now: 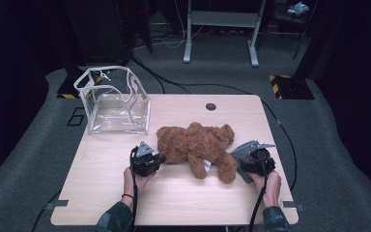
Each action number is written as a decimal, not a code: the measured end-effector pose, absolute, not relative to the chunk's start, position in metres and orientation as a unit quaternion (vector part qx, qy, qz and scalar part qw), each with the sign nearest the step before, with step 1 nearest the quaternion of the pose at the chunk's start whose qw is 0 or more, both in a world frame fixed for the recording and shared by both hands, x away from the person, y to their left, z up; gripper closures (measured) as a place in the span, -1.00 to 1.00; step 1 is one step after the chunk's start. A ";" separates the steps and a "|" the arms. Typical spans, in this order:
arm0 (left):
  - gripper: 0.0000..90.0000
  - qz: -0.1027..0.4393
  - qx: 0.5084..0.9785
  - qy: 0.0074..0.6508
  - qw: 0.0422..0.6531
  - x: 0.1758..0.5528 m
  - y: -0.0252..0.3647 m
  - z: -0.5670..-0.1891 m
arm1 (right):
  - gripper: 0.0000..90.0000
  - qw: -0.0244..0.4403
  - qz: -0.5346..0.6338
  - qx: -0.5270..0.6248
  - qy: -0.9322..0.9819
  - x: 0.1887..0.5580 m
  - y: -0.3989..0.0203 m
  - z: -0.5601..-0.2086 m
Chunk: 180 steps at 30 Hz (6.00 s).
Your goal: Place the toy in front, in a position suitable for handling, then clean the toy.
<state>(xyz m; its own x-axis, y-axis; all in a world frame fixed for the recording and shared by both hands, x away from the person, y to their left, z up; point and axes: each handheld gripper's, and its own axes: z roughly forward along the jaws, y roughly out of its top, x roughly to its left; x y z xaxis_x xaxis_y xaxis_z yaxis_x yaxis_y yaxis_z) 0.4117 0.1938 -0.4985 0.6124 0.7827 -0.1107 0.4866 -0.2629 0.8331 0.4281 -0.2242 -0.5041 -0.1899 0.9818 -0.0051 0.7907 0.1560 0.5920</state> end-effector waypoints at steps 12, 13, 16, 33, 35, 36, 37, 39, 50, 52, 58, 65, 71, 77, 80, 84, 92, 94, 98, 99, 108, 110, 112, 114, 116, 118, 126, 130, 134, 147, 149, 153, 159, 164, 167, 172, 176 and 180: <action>0.85 0.159 0.764 0.413 0.470 0.408 0.196 -0.506 | 0.74 0.189 0.286 0.599 0.724 0.420 -0.234 -0.499; 0.85 0.158 0.763 0.414 0.471 0.408 0.196 -0.507 | 0.75 0.187 0.291 0.602 0.720 0.419 -0.234 -0.496; 0.85 0.159 0.762 0.415 0.472 0.408 0.197 -0.509 | 0.75 0.194 0.306 0.598 0.715 0.416 -0.234 -0.483; 0.85 0.162 0.764 0.416 0.465 0.408 0.196 -0.506 | 0.75 0.230 0.369 0.466 0.771 0.421 -0.137 -0.386; 0.85 0.161 0.765 0.416 0.464 0.408 0.196 -0.505 | 0.74 0.222 0.370 0.458 0.777 0.428 -0.121 -0.389; 0.85 0.162 0.766 0.416 0.462 0.409 0.196 -0.505 | 0.74 0.218 0.367 0.455 0.782 0.432 -0.114 -0.391; 0.85 0.165 0.765 0.416 0.463 0.409 0.196 -0.505 | 0.74 0.214 0.363 0.458 0.783 0.435 -0.107 -0.394; 0.85 0.157 0.765 0.418 0.463 0.410 0.197 -0.504 | 0.74 0.209 0.351 0.460 0.789 0.442 -0.099 -0.401; 0.85 0.159 0.765 0.421 0.461 0.413 0.197 -0.500 | 0.74 0.182 0.385 0.446 0.787 0.445 -0.078 -0.391; 0.85 0.154 0.764 0.423 0.462 0.414 0.197 -0.500 | 0.74 0.178 0.390 0.430 0.795 0.446 -0.061 -0.385; 0.85 0.147 0.756 0.434 0.468 0.416 0.196 -0.500 | 0.74 0.172 0.381 0.387 0.822 0.452 -0.005 -0.380; 0.85 0.145 0.757 0.431 0.469 0.416 0.200 -0.501 | 0.74 0.170 0.346 0.399 0.832 0.461 0.006 -0.398; 0.86 0.145 0.757 0.429 0.471 0.416 0.200 -0.500 | 0.74 0.183 0.343 0.392 0.834 0.460 0.001 -0.394; 0.86 0.146 0.760 0.427 0.467 0.418 0.200 -0.500 | 0.73 0.178 0.347 0.371 0.843 0.453 0.031 -0.394; 0.86 0.145 0.754 0.434 0.471 0.418 0.200 -0.501 | 0.74 0.166 0.337 0.387 0.842 0.454 0.036 -0.400; 0.86 0.145 0.755 0.433 0.472 0.418 0.200 -0.500 | 0.73 0.162 0.339 0.391 0.840 0.457 0.028 -0.401; 0.86 0.142 0.756 0.430 0.472 0.418 0.201 -0.500 | 0.73 0.160 0.338 0.394 0.839 0.455 0.022 -0.402; 0.86 0.142 0.757 0.429 0.471 0.418 0.202 -0.500 | 0.73 0.161 0.341 0.393 0.839 0.456 0.021 -0.403; 0.87 0.142 0.758 0.429 0.471 0.418 0.202 -0.499 | 0.73 0.161 0.335 0.400 0.838 0.455 0.015 -0.401; 0.87 0.141 0.757 0.430 0.471 0.418 0.202 -0.499 | 0.73 0.168 0.336 0.396 0.838 0.457 0.012 -0.401; 0.88 0.141 0.754 0.433 0.473 0.417 0.201 -0.500 | 0.73 0.177 0.343 0.413 0.825 0.458 -0.013 -0.401; 0.88 0.140 0.755 0.434 0.472 0.418 0.201 -0.500 | 0.73 0.183 0.350 0.407 0.824 0.457 -0.008 -0.399; 0.88 0.140 0.755 0.434 0.472 0.417 0.201 -0.500 | 0.73 0.182 0.353 0.397 0.827 0.456 -0.001 -0.398; 0.88 0.142 0.755 0.435 0.469 0.417 0.201 -0.500 | 0.73 0.185 0.342 0.393 0.833 0.456 0.006 -0.399; 0.88 0.139 0.756 0.434 0.470 0.418 0.202 -0.500 | 0.73 0.188 0.336 0.393 0.835 0.458 0.005 -0.402; 0.88 0.138 0.755 0.434 0.472 0.418 0.202 -0.501 | 0.73 0.191 0.330 0.399 0.834 0.460 0.000 -0.402; 0.89 0.137 0.758 0.433 0.468 0.418 0.202 -0.500 | 0.74 0.195 0.314 0.436 0.821 0.459 -0.040 -0.406; 0.90 0.137 0.758 0.434 0.467 0.418 0.202 -0.500 | 0.74 0.198 0.320 0.453 0.809 0.458 -0.063 -0.406; 0.90 0.138 0.759 0.433 0.466 0.418 0.202 -0.500 | 0.74 0.206 0.319 0.463 0.801 0.459 -0.083 -0.405; 0.92 0.134 0.762 0.435 0.461 0.420 0.203 -0.501 | 0.74 0.224 0.300 0.514 0.772 0.459 -0.140 -0.407; 0.92 0.135 0.761 0.435 0.462 0.420 0.203 -0.501 | 0.74 0.224 0.297 0.523 0.767 0.461 -0.147 -0.412; 0.93 0.135 0.762 0.436 0.460 0.420 0.203 -0.501 | 0.74 0.210 0.299 0.546 0.754 0.463 -0.158 -0.424; 0.93 0.131 0.759 0.442 0.460 0.421 0.203 -0.503 | 0.75 0.178 0.297 0.572 0.744 0.468 -0.174 -0.455; 0.93 0.134 0.760 0.441 0.458 0.421 0.203 -0.503 | 0.75 0.173 0.276 0.586 0.742 0.467 -0.182 -0.466; 0.93 0.132 0.761 0.440 0.458 0.422 0.203 -0.503 | 0.75 0.196 0.291 0.584 0.732 0.465 -0.188 -0.446; 0.93 0.132 0.764 0.438 0.455 0.423 0.202 -0.504 | 0.74 0.206 0.332 0.565 0.726 0.472 -0.175 -0.410; 0.93 0.130 0.765 0.441 0.451 0.423 0.200 -0.505 | 0.75 0.187 0.316 0.570 0.735 0.490 -0.159 -0.437; 0.93 0.127 0.768 0.440 0.448 0.424 0.201 -0.505 | 0.75 0.148 0.291 0.613 0.720 0.503 -0.171 -0.466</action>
